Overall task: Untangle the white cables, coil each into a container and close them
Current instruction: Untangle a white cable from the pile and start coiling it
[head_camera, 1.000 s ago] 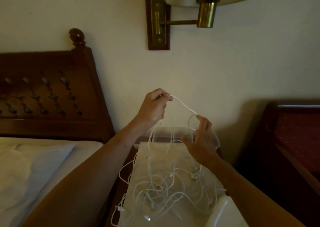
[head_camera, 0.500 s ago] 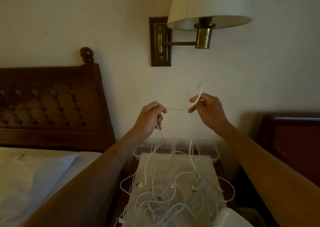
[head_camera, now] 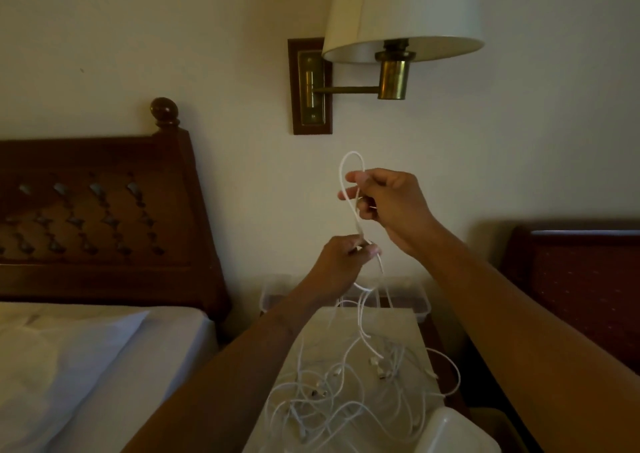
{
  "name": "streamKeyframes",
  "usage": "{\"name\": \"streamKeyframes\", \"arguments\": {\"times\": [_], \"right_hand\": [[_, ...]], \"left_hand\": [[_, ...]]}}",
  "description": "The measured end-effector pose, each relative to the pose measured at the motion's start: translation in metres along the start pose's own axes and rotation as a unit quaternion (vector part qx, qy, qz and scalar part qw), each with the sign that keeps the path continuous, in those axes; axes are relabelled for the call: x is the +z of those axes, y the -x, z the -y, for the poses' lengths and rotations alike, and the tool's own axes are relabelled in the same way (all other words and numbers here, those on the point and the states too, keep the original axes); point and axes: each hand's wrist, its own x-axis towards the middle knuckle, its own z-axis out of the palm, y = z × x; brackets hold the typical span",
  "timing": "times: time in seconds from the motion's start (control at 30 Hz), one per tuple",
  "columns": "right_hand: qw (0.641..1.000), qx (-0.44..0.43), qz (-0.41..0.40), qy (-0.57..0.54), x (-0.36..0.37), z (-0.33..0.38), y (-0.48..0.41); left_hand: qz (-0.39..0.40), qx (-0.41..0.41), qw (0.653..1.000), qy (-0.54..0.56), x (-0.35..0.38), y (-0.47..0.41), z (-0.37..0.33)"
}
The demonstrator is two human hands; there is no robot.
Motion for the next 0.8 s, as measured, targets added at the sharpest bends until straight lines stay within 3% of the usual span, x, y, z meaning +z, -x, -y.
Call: {"name": "streamKeyframes", "arguments": {"times": [0.17,0.3,0.4,0.57,0.73,0.8], "right_hand": [[0.995,0.025,-0.076,0.053,-0.010,-0.042,0.037],[0.991,0.063,0.051,0.102,0.006,-0.096,0.086],[0.989,0.033,0.023,0.141,0.011,-0.121,0.094],[0.982,0.014,0.028,0.188,0.000,-0.142,0.098],[0.949,0.032,0.156,0.271,0.001,-0.161,0.106],[0.943,0.082,0.158,0.281,-0.004,-0.169,0.109]], "left_hand": [[-0.075,0.020,0.996,0.046,-0.019,-0.001,-0.004],[-0.044,0.009,0.993,0.109,-0.032,0.005,-0.012],[-0.017,0.014,0.981,0.192,-0.043,0.010,-0.023],[-0.038,0.005,0.951,0.308,-0.082,0.014,-0.037],[-0.089,-0.021,0.914,0.395,-0.106,0.014,-0.040],[-0.117,-0.035,0.913,0.388,-0.111,0.013,-0.036]]}}
